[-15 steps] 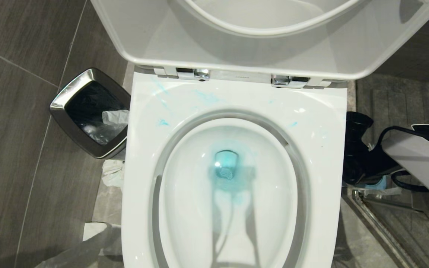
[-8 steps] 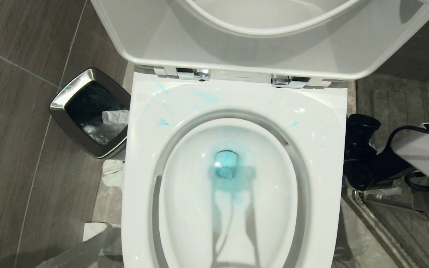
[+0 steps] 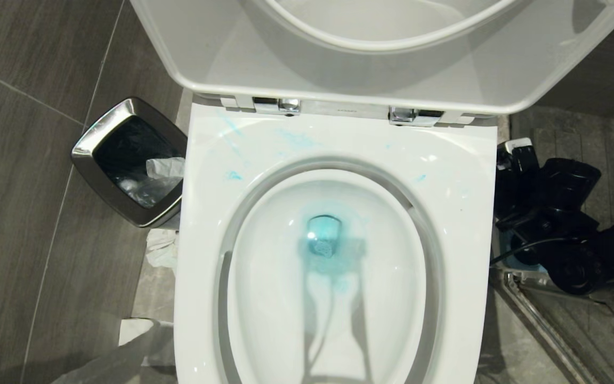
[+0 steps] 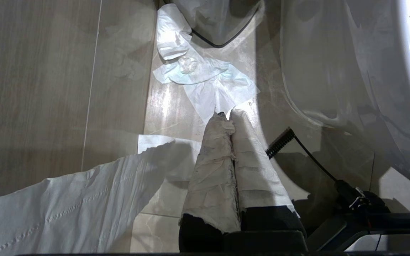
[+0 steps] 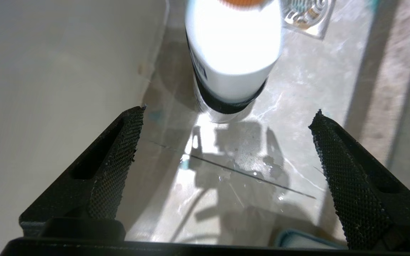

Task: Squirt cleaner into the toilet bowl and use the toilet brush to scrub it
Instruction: Place the cleaning agent on the floor, then scrub the toilet bowl

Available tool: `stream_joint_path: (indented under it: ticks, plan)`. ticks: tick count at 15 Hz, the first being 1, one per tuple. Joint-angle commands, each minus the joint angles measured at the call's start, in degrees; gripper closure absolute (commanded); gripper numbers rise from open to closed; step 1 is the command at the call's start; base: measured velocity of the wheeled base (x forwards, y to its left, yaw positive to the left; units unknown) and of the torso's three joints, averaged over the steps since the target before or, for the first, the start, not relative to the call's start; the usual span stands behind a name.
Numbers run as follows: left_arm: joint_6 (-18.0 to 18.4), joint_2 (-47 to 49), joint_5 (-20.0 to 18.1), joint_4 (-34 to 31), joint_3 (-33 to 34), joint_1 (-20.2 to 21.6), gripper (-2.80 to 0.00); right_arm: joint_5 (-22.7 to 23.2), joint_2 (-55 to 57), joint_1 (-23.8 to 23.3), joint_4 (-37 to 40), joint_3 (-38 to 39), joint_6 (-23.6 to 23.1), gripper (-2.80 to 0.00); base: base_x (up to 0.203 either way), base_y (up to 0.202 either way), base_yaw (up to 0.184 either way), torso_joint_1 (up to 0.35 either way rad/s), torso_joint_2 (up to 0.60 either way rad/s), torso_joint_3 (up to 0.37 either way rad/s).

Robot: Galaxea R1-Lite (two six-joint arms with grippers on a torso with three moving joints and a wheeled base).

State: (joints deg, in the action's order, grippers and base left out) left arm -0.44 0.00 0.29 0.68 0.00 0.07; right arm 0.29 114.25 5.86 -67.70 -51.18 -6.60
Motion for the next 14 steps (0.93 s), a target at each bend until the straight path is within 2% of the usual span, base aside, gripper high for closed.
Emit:
stream_joint_path:
  ticks: [1, 3, 4, 6, 12, 14]
  plan:
    - [0.0, 0.0, 0.0, 0.0, 0.4, 0.0, 0.0, 0.0, -6.9, 0.5, 1.2, 2.5, -0.1, -2.8, 0.0, 0.0, 0.0, 0.0, 0.0, 0.0]
    - [0.0, 0.0, 0.0, 0.0, 0.4, 0.0, 0.0, -0.1, -11.9, 1.1, 4.8, 4.6, -0.1, -2.8, 0.0, 0.0, 0.0, 0.0, 0.0, 0.0]
    - [0.0, 0.0, 0.0, 0.0, 0.4, 0.0, 0.0, -0.3, -14.2, 1.4, 6.5, 5.7, -0.1, 0.0, 0.0, 0.0, 0.0, 0.0, 0.0, 0.0]
    - [0.0, 0.0, 0.1, 0.0, 0.4, 0.0, 0.0, -1.3, -18.7, 1.5, 10.9, 6.9, -0.7, 0.0, 0.0, 0.0, 0.0, 0.0, 0.0, 0.0]
    - [0.0, 0.0, 0.1, 0.0, 0.4, 0.0, 0.0, -9.0, -33.2, 1.5, 38.0, 7.9, -1.7, 0.0, 0.0, 0.0, 0.0, 0.0, 0.0, 0.0]
    - [0.0, 0.0, 0.1, 0.0, 0.4, 0.0, 0.0, -11.0, -37.3, 1.4, 44.0, 9.7, -1.4, 0.0, 0.0, 0.0, 0.0, 0.0, 0.0, 0.0]
